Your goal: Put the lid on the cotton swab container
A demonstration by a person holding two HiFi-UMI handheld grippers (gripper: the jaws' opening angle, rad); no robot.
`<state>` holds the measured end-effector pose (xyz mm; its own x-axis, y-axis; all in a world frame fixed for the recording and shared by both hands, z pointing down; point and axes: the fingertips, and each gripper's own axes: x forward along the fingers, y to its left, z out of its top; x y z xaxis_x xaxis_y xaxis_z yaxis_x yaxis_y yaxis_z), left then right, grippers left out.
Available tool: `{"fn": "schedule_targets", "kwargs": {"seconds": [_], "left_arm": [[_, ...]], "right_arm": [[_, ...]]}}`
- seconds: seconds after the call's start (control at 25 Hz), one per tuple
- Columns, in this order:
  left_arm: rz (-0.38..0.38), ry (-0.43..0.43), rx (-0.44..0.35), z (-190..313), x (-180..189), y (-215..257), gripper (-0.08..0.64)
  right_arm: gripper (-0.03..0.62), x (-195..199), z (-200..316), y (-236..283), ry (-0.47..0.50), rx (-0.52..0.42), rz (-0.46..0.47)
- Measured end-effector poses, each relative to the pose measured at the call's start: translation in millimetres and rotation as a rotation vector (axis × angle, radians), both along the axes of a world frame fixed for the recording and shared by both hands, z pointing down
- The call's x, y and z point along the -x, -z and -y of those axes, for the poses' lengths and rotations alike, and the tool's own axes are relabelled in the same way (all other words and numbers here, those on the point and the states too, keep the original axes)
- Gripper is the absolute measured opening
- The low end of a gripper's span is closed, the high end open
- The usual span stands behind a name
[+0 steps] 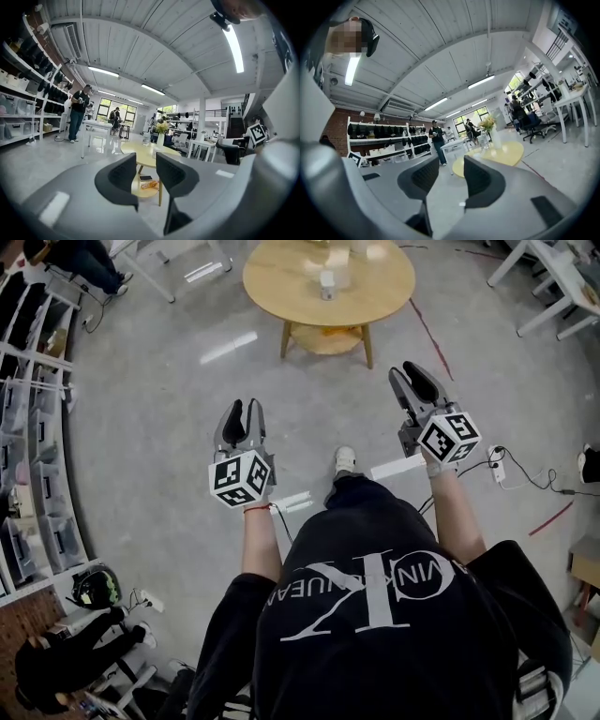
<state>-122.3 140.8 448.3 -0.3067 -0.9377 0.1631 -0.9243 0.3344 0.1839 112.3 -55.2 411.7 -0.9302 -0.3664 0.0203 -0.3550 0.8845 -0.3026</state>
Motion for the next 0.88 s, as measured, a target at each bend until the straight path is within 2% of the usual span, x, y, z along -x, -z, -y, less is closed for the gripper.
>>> {"fn": "schedule_targets", "kwargs": {"seconds": [0.2, 0.52, 0.88], "left_arm": [[0.018, -0.024, 0.009, 52, 15, 8, 0.118], [0.030, -0.042, 0.014, 117, 49, 12, 0.118], [0.040, -0.100, 0.004, 183, 48, 9, 0.118]], "right_arm": [[0.130, 19, 52, 1, -0.002, 0.015, 0.011], [0.130, 68, 104, -6, 0.050, 0.036, 0.020], [0.132, 73, 151, -18, 0.066, 0.063, 0.027]]}}
